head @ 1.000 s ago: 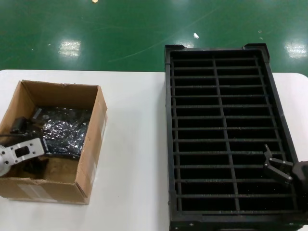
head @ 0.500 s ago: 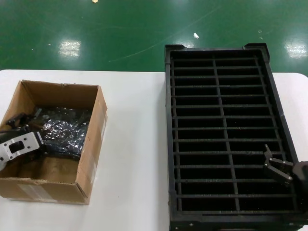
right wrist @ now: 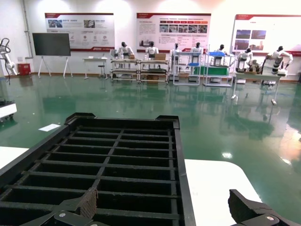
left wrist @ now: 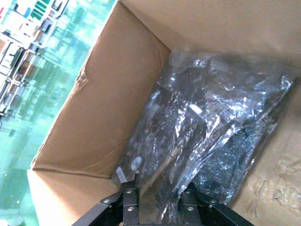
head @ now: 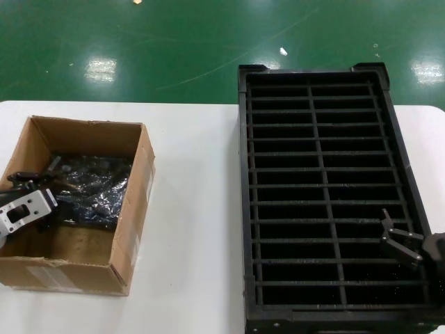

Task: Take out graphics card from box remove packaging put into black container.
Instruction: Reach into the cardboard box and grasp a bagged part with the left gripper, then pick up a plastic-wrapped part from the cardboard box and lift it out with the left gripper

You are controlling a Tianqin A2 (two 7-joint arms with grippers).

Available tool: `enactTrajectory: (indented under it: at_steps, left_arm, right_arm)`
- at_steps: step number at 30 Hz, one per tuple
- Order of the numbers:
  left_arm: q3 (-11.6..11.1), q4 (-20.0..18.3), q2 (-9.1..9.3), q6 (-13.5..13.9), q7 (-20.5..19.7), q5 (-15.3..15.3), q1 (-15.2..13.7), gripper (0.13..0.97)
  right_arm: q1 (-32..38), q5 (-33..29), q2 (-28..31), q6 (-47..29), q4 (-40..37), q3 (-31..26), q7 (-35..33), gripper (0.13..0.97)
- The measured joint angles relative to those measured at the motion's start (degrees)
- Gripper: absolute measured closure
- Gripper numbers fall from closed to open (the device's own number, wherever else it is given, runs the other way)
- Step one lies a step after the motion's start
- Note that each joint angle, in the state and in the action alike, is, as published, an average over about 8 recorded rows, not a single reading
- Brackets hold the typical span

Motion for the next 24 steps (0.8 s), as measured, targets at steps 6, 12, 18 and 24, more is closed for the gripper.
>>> enactTrajectory:
  at_steps: [6, 12, 18, 24]
  left_arm:
    - [-4.9, -0.2, 0.71, 1.0, 0.8, 0.7, 1.1, 0.82]
    - [-9.6, 0.0, 1.31, 2.3, 2.0, 0.3, 1.9, 0.896]
    - [-13.7, -1.3, 1.57, 4.2, 3.0, -0.6, 3.3, 0.922]
    - [-17.0, -1.6, 2.53, 6.3, 5.1, -1.7, 4.2, 0.948]
  right_arm:
    - [0.0, 0.0, 0.0, 0.0, 0.0, 0.0, 0.0, 0.129]
    - [0.0, 0.0, 0.0, 0.0, 0.0, 0.0, 0.0, 0.129]
    - [0.0, 0.0, 0.0, 0.0, 0.0, 0.0, 0.0, 0.129]
    - [0.0, 0.0, 0.0, 0.0, 0.0, 0.0, 0.0, 0.129]
